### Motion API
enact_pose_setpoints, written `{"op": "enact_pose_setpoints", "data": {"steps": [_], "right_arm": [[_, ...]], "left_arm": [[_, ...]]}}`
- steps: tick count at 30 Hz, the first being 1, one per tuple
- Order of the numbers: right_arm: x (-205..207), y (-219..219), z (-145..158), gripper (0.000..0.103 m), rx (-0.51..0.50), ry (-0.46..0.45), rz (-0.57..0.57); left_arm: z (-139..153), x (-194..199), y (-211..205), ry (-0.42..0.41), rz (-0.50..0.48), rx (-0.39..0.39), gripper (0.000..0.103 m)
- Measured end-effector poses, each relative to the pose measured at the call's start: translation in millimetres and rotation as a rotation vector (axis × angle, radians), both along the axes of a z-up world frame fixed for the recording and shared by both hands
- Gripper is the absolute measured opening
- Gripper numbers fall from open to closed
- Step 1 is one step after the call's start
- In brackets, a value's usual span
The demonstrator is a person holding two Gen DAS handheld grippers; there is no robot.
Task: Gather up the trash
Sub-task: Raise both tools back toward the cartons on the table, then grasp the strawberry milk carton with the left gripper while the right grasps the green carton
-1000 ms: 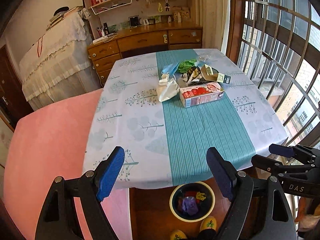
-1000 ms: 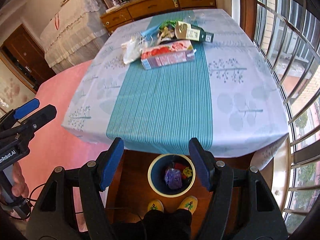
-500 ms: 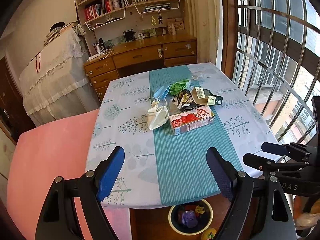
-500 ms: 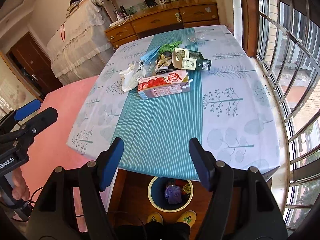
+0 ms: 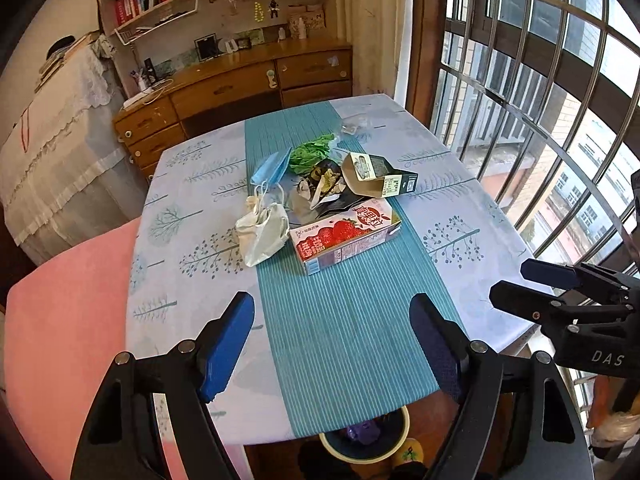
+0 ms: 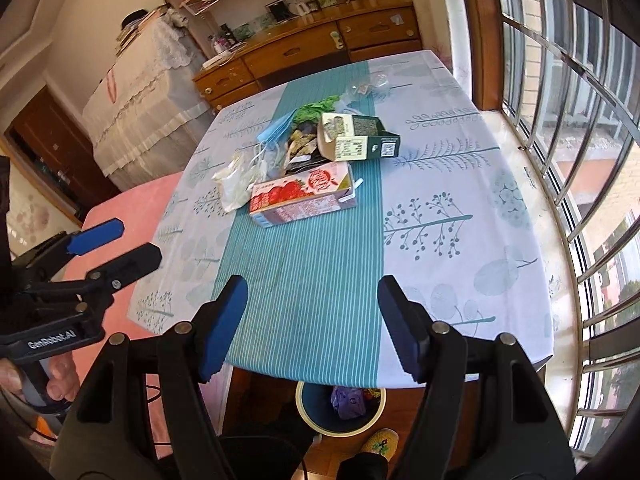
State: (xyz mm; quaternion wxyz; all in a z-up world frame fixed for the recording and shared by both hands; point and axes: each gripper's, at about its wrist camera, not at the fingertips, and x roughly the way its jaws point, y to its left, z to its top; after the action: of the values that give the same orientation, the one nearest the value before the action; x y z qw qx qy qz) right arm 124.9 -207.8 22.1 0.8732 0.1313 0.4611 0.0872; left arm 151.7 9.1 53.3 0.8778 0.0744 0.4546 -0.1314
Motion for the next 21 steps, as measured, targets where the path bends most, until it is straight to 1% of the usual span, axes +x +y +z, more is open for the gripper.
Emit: {"op": "enact_pose_setpoints", "data": {"steps": [5, 10, 13, 18, 21], "right_arm": [[28.9, -1.0, -4.8, 0.065, -0.01, 0.011, -0.1], [62.3, -4.3, -19.0, 0.065, 0.041, 0.049, -0.25], [80.0, -5.1, -30.2, 0.065, 0.057, 0.062, -0.332], [100.6, -3.7, -45.4, 0.065, 0.069, 0.081, -0.418], [110.7, -3.1, -53.4, 0.065, 0.073, 0.093, -0.446]], "left_arm": [[-21.6, 62.8, -3.0, 0.048, -0.125, -0.045, 0.082], [-47.1, 128.9, -8.0, 0.116, -0.276, -0.076, 0.082], [-68.2, 163.2, -15.0, 0.153, -0.37, -0.069, 0.082], [-103.8, 204.0, -27.1, 0.248, -0.468, -0.042, 0.082], [-119.1, 215.2, -31.0, 0.291, -0.514, -0.037, 0.082]]}}
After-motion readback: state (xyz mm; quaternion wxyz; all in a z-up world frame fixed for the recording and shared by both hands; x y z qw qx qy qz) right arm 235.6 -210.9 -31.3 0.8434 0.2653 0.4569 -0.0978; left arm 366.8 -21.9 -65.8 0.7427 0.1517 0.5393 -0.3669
